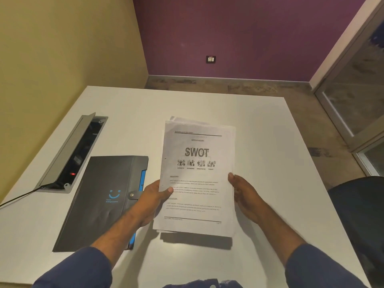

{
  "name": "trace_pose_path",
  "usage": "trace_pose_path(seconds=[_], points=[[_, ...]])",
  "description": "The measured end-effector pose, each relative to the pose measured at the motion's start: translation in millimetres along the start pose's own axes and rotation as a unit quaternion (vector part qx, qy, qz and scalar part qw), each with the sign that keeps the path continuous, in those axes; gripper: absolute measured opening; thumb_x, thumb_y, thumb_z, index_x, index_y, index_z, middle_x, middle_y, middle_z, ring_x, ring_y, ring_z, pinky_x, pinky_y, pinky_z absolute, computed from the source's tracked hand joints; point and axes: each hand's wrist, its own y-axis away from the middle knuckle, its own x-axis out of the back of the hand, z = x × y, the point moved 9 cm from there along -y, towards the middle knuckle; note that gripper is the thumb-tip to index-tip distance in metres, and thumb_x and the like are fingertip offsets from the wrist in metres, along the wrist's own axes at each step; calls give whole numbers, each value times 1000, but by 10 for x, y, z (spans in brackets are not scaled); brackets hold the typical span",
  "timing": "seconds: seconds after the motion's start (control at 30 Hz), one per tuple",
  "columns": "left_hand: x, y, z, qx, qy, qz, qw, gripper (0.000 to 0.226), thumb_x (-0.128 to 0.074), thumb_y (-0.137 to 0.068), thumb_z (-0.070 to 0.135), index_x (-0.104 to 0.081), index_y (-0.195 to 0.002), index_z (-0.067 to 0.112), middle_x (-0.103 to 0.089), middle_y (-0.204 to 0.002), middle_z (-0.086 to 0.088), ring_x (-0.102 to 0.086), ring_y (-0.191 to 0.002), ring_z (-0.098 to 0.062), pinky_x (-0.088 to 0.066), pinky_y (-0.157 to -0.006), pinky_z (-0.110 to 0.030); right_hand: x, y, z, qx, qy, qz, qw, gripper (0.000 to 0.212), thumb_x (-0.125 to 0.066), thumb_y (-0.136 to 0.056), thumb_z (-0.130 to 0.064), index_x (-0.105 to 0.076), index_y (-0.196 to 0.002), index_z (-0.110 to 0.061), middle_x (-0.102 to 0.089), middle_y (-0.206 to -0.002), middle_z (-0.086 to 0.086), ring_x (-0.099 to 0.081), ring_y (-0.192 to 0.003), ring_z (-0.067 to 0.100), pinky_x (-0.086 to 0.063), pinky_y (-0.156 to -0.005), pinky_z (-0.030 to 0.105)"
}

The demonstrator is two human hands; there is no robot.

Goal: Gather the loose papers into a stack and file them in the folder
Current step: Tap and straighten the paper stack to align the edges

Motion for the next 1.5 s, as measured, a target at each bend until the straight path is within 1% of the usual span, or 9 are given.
trace_pose_path(seconds=[0.2, 0.4, 0.6, 0.8, 1.0, 1.07, 1.2, 1.3, 1.5], points=[[-61, 75, -10, 19, -14, -7, 1000, 34, -56, -96, 1, -55, -130, 2, -69, -126, -17, -65, -116, -38, -49, -102, -53, -370, 72, 24, -85, -200, -109, 970, 57, -58, -90, -36, -50, -139, -8, -52, -142, 18, -47, -133, 37, -29, -115, 56], [-44, 104, 49, -1, -132, 7, 991, 32, -69, -90, 5, -66, -122, 7, -76, -114, -8, -72, -104, -29, -55, -95, -50, -302, 109, -243, 23, 42, -35, 998, 45, -61, -86, 6, -57, -130, -3, -67, -124, 18, -65, -110, 38, -48, -99, 55], [-97, 21, 623, -68, -86, 5, 994, 37, -70, -88, 13, -63, -125, 7, -73, -119, -9, -70, -109, -30, -55, -95, -48, -349, 165, -585, 116, 93, -57, 987, 40, -68, -82, 3, -64, -121, -6, -72, -116, 14, -69, -105, 33, -55, -91, 47], [-155, 93, 984, -205, -161, 101, 960, 22, -80, -81, 13, -77, -102, 16, -79, -97, 7, -75, -90, -9, -56, -69, -15, -307, 300, -843, 243, 113, 32, 963, 23, -69, -85, -4, -73, -100, -21, -78, -96, -4, -75, -87, 14, -58, -69, 22], [-224, 212, 1061, -289, -186, 108, 933, 35, -82, -78, 9, -74, -95, 38, -78, -88, 12, -74, -85, -7, -58, -75, -23, -209, 371, -787, 273, 122, 61, 952, 23, -75, -82, -7, -72, -100, -20, -77, -99, 1, -73, -92, 21, -59, -79, 32], [-263, 214, 1025, -284, -204, 96, 932, 38, -83, -77, 10, -72, -101, 36, -76, -79, 20, -72, -77, 0, -53, -68, -10, -171, 382, -762, 269, 124, 67, 953, 25, -80, -76, -9, -72, -96, -22, -78, -94, -1, -73, -91, 18, -59, -74, 28], [-315, 149, 1021, -258, -181, 64, 947, 39, -85, -75, 11, -74, -108, 29, -77, -104, 8, -71, -95, -8, -56, -76, -20, -164, 354, -733, 255, 104, 65, 959, 31, -83, -72, -7, -72, -95, -24, -78, -92, -6, -73, -86, 10, -56, -65, 18], [-468, 141, 1052, -261, -184, 24, 947, 29, -80, -80, 8, -76, -106, 23, -78, -96, 10, -70, -87, -3, -52, -73, -17, -187, 314, -726, 245, 101, 80, 961, 29, -81, -74, -7, -71, -96, -23, -77, -92, -2, -73, -86, 13, -58, -69, 23], [-448, 154, 1062, -268, -155, 95, 946, 10, -78, -83, 18, -76, -92, 22, -79, -88, 3, -73, -86, -12, -60, -76, -27, -208, 342, -808, 273, 88, 112, 952, 19, -77, -80, -13, -69, -89, -27, -77, -86, -11, -73, -81, 9, -57, -62, 19]])
